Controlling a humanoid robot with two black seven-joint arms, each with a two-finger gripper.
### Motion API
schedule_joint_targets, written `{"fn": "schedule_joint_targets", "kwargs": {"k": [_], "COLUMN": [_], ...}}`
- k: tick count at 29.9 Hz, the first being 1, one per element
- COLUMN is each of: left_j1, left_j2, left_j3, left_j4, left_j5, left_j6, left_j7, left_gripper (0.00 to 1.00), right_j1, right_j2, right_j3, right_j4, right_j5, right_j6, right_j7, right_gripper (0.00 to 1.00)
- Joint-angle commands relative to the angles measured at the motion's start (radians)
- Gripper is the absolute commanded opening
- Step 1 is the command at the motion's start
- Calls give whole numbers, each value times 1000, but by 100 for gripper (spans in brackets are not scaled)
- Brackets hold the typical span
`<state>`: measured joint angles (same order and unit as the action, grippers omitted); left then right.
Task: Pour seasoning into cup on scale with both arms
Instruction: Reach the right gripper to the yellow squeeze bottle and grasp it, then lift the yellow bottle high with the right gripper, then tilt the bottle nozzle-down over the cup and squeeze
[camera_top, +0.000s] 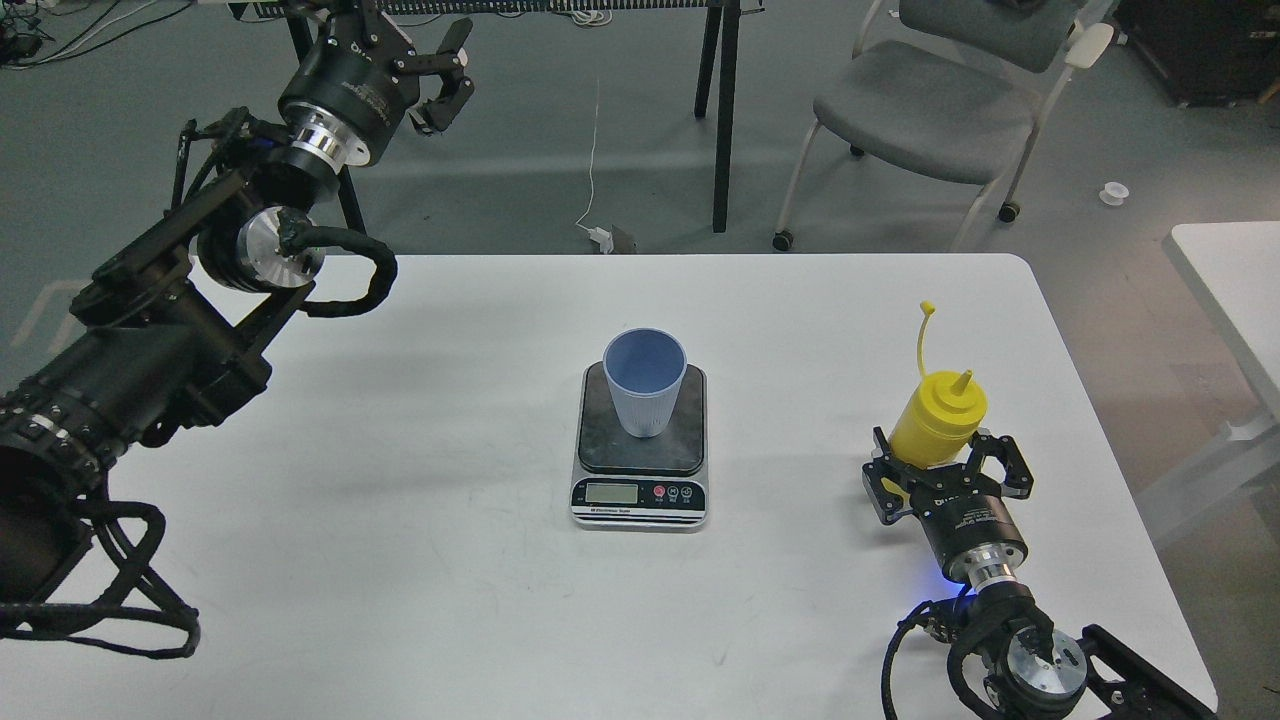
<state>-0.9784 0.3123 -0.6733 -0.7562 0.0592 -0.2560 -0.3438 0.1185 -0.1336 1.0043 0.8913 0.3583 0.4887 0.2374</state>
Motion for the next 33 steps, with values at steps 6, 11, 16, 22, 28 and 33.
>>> {"fn": "schedule_joint_targets", "kwargs": {"k": [6, 11, 16, 22, 28, 33], "left_j1": [1, 18, 105, 211, 290, 313], "left_j2": [5, 54, 57, 57, 54, 51], "left_j3": [-6, -37, -139, -213, -244, -244], "left_j4": [0, -3, -3, -3, -3, -3], "left_j5": [1, -13, -13, -15, -16, -16], "left_j6": [-5, -11, -89, -152, -160, -186], "left_j7": [-6, -9, -3, -4, -9, -9], "left_gripper": [100, 100, 100, 100, 100, 100], "right_j1": [90, 216, 394, 553, 596, 633], "right_j2": [-49, -148, -265, -311, -301, -255], "right_j3": [57, 89, 89, 74, -12, -148], "right_j4": [-6, -2, 6, 69, 196, 251], "right_j5": [-65, -258, -548, -962, -1414, -1789], "right_j6": [0, 0, 0, 0, -67, -238], "right_j7": [16, 46, 72, 72, 72, 83], "right_gripper": [45, 44, 44, 42, 42, 42]}}
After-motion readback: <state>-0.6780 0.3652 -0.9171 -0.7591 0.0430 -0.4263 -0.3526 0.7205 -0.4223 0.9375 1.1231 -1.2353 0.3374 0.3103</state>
